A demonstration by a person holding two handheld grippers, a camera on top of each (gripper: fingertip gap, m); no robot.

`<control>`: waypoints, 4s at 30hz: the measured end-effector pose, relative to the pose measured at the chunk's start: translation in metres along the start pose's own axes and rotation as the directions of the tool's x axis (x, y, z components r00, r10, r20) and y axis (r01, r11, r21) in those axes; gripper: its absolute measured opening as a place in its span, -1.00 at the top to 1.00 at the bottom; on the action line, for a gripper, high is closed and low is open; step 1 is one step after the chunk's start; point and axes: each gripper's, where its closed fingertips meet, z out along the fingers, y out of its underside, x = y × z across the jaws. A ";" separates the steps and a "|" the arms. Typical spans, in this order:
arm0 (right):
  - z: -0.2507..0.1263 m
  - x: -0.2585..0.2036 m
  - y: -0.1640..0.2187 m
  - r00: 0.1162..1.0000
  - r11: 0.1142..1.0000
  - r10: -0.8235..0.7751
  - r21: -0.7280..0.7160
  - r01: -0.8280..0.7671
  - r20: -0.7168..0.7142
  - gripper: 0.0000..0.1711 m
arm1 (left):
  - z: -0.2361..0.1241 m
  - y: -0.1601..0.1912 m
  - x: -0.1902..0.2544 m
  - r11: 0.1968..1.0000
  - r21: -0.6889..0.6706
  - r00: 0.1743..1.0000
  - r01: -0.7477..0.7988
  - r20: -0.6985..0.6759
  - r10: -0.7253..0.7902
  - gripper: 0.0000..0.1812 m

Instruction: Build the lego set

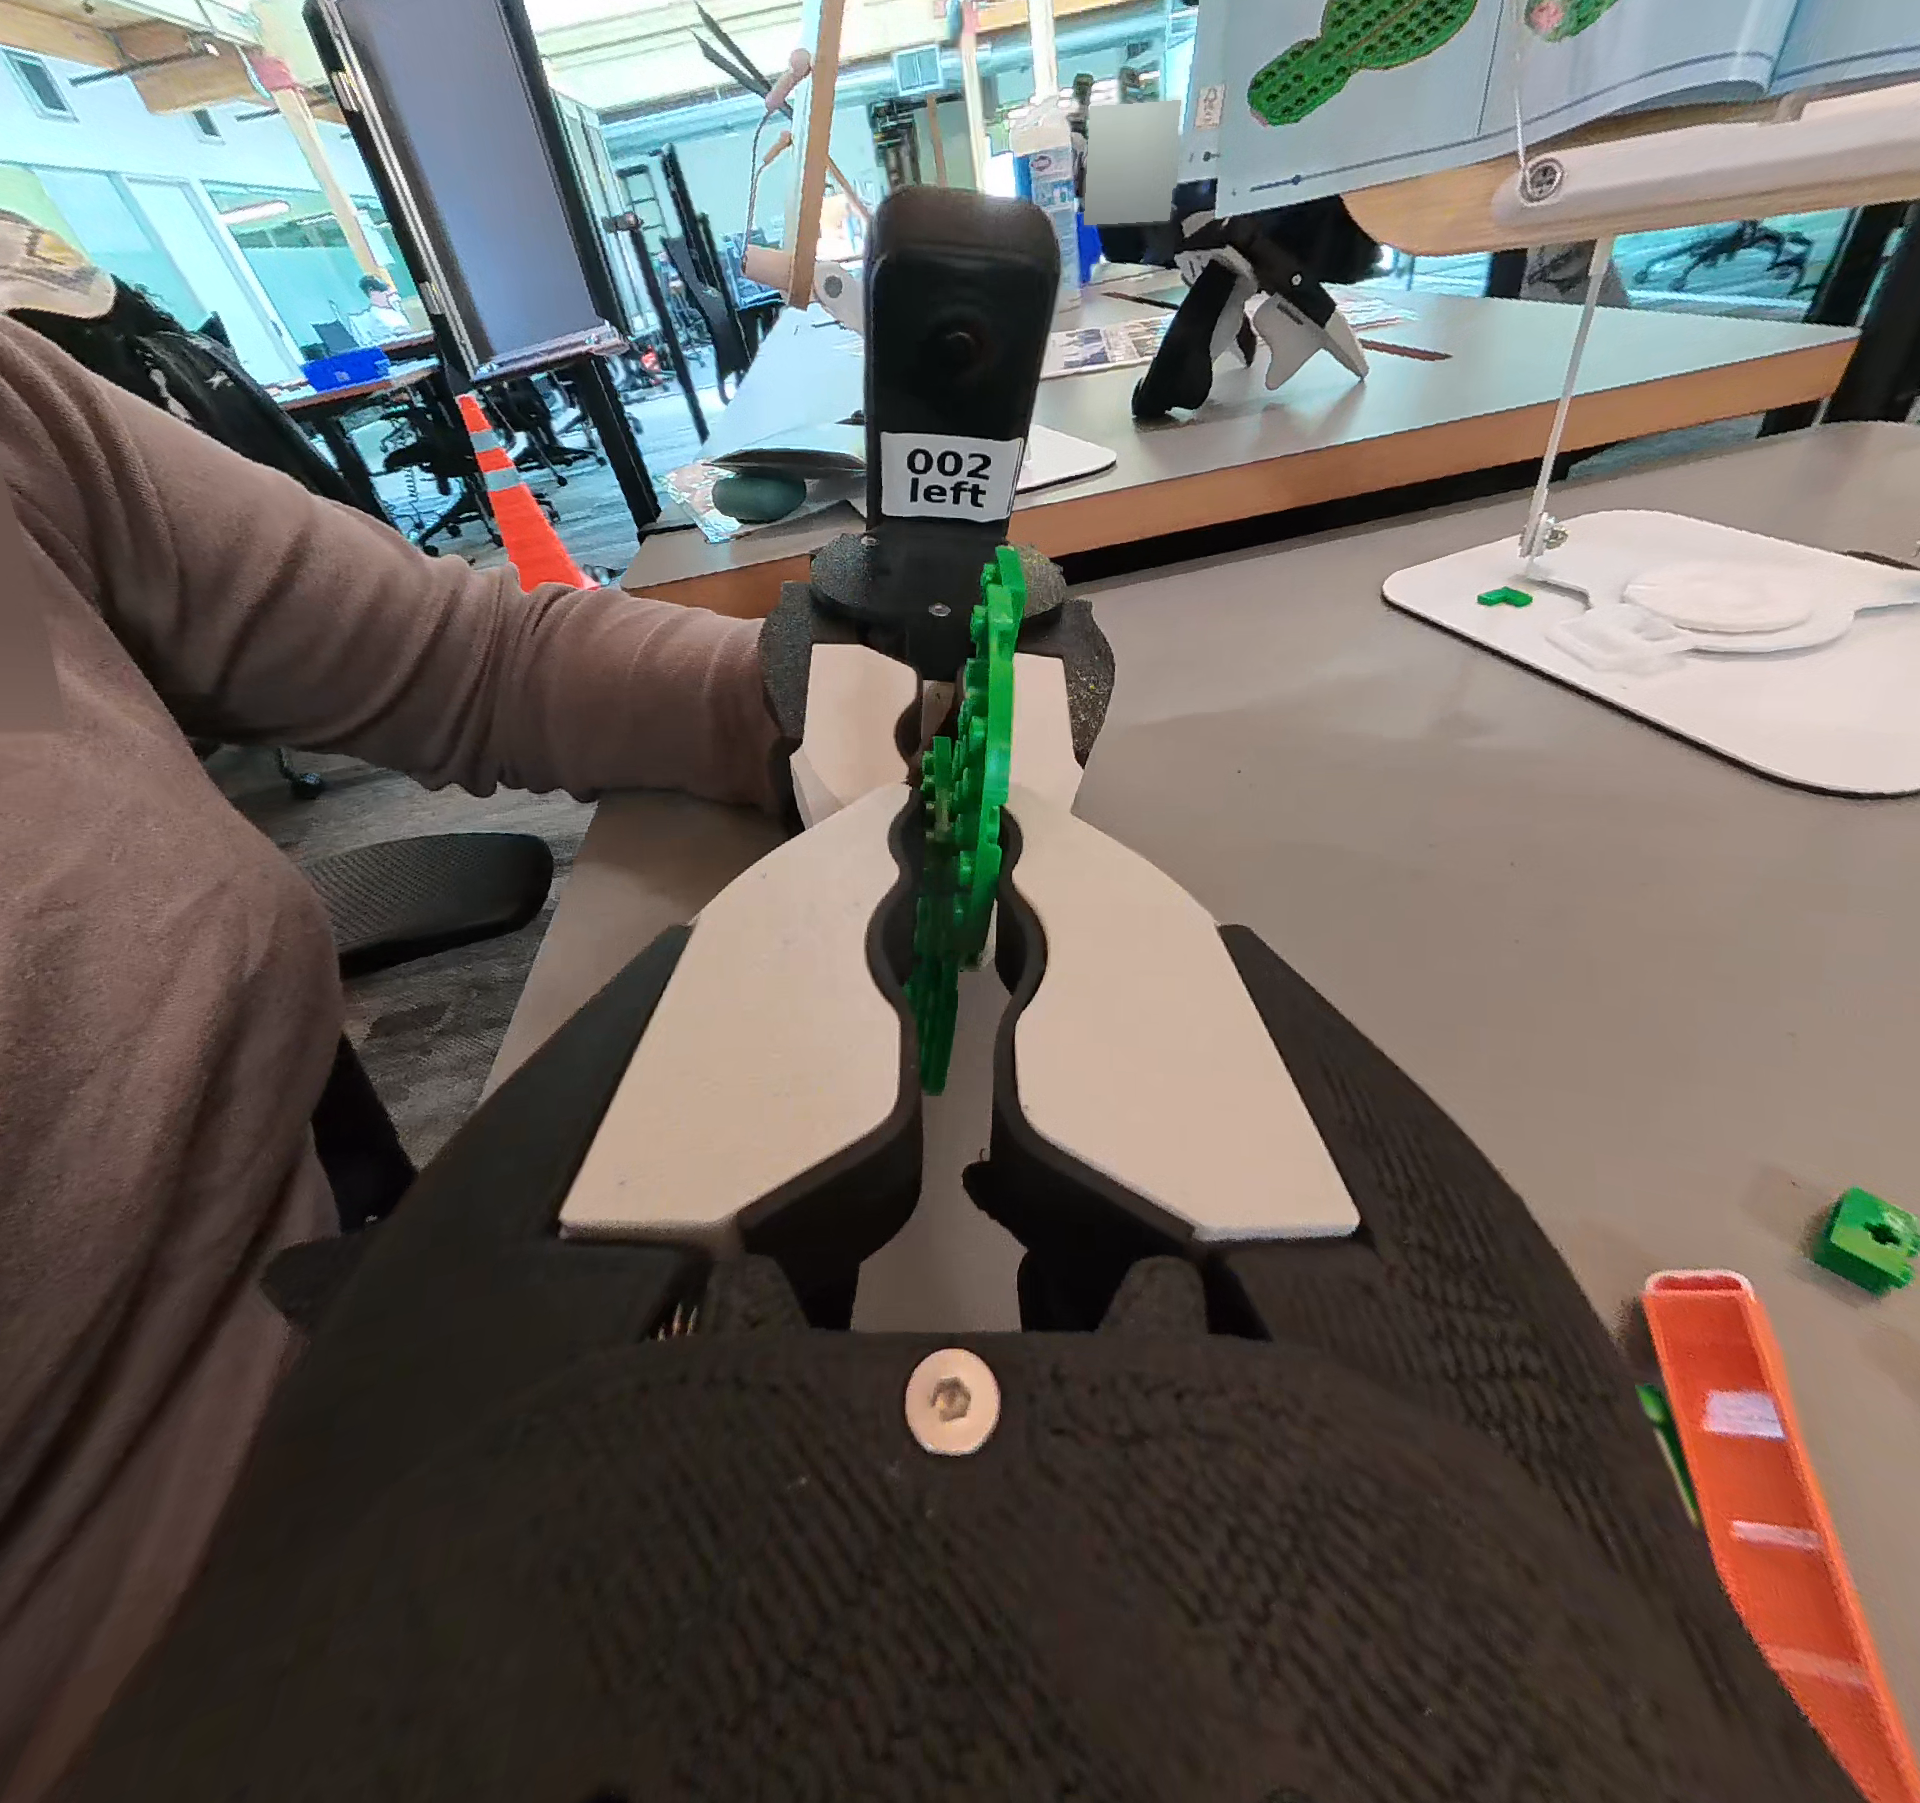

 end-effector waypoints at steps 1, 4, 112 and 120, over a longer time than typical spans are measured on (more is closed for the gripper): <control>0.000 -0.001 0.002 1.000 1.000 0.003 -0.012 -0.003 0.008 0.89 | 0.001 0.000 0.001 1.000 -0.001 1.000 -0.002 -0.002 0.002 0.90; 0.005 -0.003 0.011 1.000 0.998 -0.004 -0.059 0.006 0.021 0.84 | 0.002 0.001 0.001 1.000 -0.006 1.000 0.003 -0.003 -0.003 0.90; -0.010 0.004 0.033 0.349 0.316 -0.937 -0.442 0.840 -0.006 0.93 | -0.019 0.019 -0.050 0.307 -0.614 0.229 -0.727 0.204 0.952 0.90; -0.006 0.000 0.034 0.163 0.137 -0.987 -0.450 0.882 0.018 0.84 | -0.020 0.020 -0.055 0.280 -0.643 0.204 -0.713 0.193 0.960 0.90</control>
